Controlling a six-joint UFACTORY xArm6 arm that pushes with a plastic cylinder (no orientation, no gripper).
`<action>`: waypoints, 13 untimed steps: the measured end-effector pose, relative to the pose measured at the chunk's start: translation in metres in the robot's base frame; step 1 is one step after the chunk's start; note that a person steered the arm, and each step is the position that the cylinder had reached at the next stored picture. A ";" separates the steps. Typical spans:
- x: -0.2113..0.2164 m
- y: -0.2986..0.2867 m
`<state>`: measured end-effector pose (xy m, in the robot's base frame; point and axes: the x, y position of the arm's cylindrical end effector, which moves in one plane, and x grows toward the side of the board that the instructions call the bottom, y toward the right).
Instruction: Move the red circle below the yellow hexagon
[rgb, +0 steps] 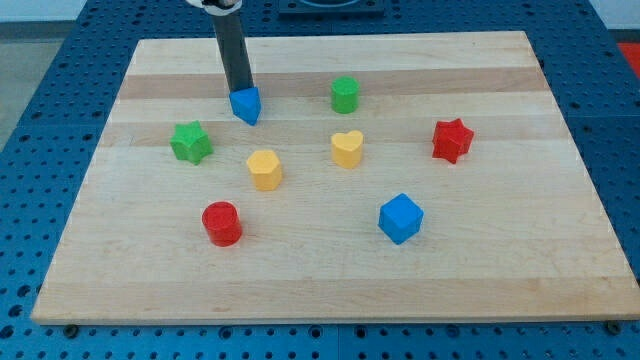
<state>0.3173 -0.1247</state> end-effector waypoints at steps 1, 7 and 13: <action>0.002 0.000; 0.141 -0.144; 0.230 -0.067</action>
<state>0.5469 -0.1920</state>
